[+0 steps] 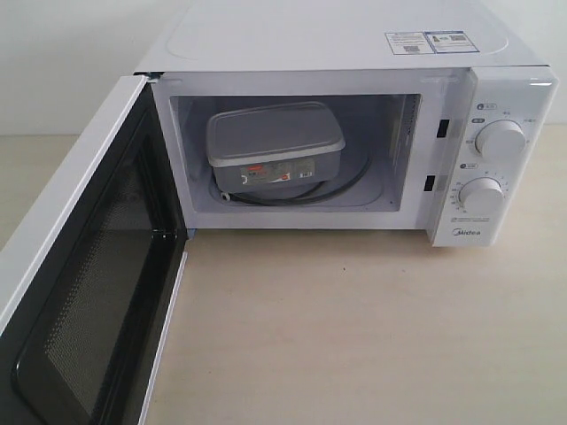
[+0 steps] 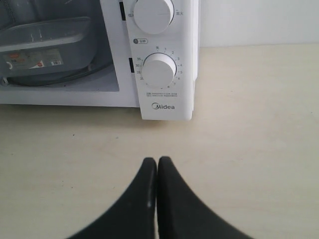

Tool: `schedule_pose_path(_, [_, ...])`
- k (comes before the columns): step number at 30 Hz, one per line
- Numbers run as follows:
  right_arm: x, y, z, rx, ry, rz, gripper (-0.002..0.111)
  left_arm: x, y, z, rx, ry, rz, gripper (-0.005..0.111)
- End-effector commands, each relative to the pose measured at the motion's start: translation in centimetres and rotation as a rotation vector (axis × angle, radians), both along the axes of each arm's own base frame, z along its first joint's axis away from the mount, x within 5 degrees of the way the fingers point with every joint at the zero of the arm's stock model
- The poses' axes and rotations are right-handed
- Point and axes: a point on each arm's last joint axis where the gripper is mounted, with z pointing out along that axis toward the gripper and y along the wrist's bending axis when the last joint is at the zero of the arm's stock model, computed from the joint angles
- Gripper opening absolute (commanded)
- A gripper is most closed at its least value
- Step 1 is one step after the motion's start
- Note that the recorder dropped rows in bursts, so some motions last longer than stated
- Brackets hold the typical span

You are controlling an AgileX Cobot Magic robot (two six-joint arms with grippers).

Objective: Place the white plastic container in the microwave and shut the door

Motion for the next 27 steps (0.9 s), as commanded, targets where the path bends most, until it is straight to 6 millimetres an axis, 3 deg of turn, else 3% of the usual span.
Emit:
schedule_pose_path(1, [0.0, 0.0, 0.1, -0.01, -0.01, -0.004, 0.0, -0.1, -0.1, 0.3, -0.018, -0.016, -0.011, 0.004])
schedule_pose_path(9, [0.0, 0.0, 0.1, -0.01, -0.01, -0.004, 0.0, -0.3, -0.4, 1.2, -0.147, -0.085, -0.055, 0.004])
schedule_pose_path(13, [0.0, 0.0, 0.1, -0.01, -0.01, -0.004, 0.0, -0.4, -0.5, 1.1, -0.11, -0.067, -0.063, 0.004])
schedule_pose_path(20, [0.0, 0.0, 0.1, -0.01, -0.01, -0.004, 0.0, 3.5, 0.1, 0.5, 0.005, 0.152, -0.016, 0.004])
schedule_pose_path(27, [0.0, 0.0, 0.1, -0.01, -0.01, -0.004, 0.0, 8.5, 0.2, 0.8, 0.144, 0.499, -0.075, 0.004])
